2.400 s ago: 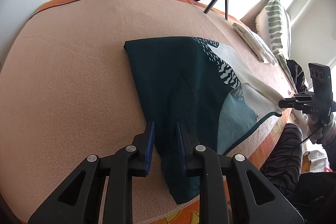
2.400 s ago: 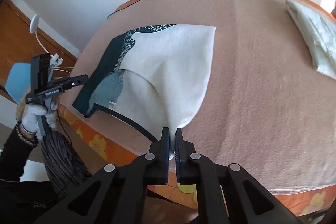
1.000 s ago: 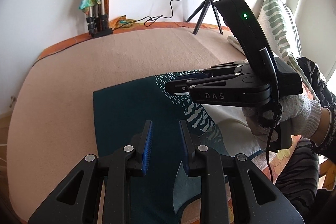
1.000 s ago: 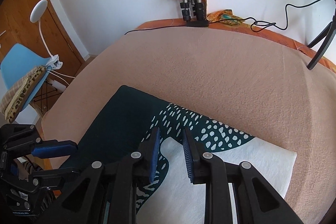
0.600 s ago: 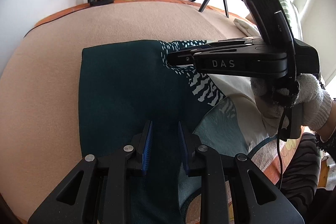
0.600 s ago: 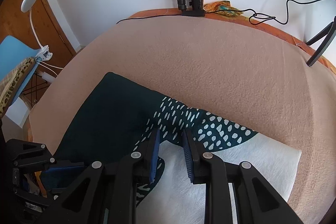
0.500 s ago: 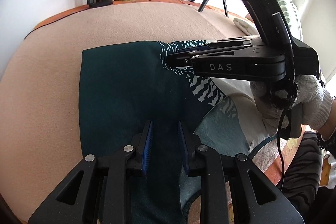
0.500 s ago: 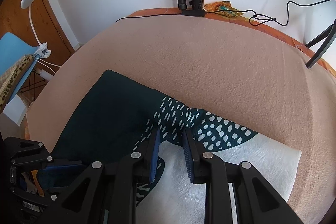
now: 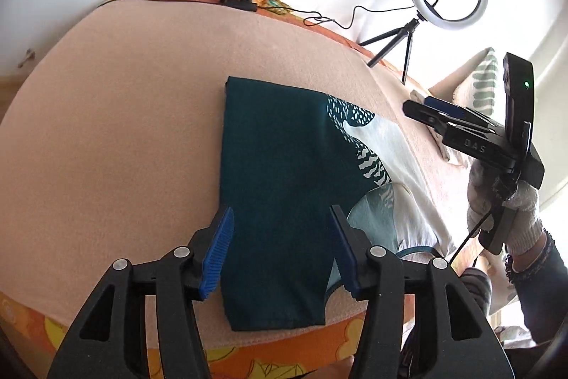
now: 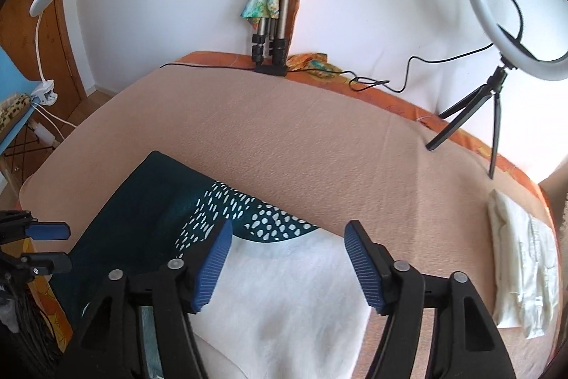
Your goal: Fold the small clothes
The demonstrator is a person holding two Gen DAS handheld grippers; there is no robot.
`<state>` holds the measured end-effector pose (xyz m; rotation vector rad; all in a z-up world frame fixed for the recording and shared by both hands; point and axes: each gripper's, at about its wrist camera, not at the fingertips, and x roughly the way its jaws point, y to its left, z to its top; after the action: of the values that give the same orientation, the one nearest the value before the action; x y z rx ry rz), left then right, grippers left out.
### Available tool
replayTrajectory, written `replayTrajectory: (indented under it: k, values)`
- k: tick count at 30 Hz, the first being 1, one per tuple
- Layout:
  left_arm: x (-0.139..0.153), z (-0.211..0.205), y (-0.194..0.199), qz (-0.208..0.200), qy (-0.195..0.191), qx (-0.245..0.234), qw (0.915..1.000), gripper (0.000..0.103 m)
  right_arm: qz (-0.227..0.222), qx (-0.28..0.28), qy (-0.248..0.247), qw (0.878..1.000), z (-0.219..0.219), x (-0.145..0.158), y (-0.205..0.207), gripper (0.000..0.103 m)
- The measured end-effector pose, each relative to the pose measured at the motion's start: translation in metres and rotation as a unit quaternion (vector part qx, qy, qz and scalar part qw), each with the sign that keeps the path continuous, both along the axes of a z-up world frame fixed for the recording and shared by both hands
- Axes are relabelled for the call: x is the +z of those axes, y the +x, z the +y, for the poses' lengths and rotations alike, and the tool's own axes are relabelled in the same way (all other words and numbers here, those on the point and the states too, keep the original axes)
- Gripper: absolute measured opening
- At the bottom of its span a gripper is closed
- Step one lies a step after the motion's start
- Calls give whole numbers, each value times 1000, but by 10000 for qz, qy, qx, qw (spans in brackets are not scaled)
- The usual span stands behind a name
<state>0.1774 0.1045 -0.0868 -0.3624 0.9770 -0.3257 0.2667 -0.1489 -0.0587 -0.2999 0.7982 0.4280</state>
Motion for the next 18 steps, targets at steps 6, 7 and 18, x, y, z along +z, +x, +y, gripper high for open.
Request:
replayTrajectory:
  k: [6,7,18]
  values:
    - [-16,21,-17,397,-410,422,9975,53,-374,-198,-140,9990,-15,17,-17,82]
    - [-18,24,-19,438,-469,479,9968,53,-396,-175,-125,9990,-16,18,-18,83]
    - [-33,36,-17,681,-945,669,9909,53,941,77,1029,9902,-64,-23,25,86]
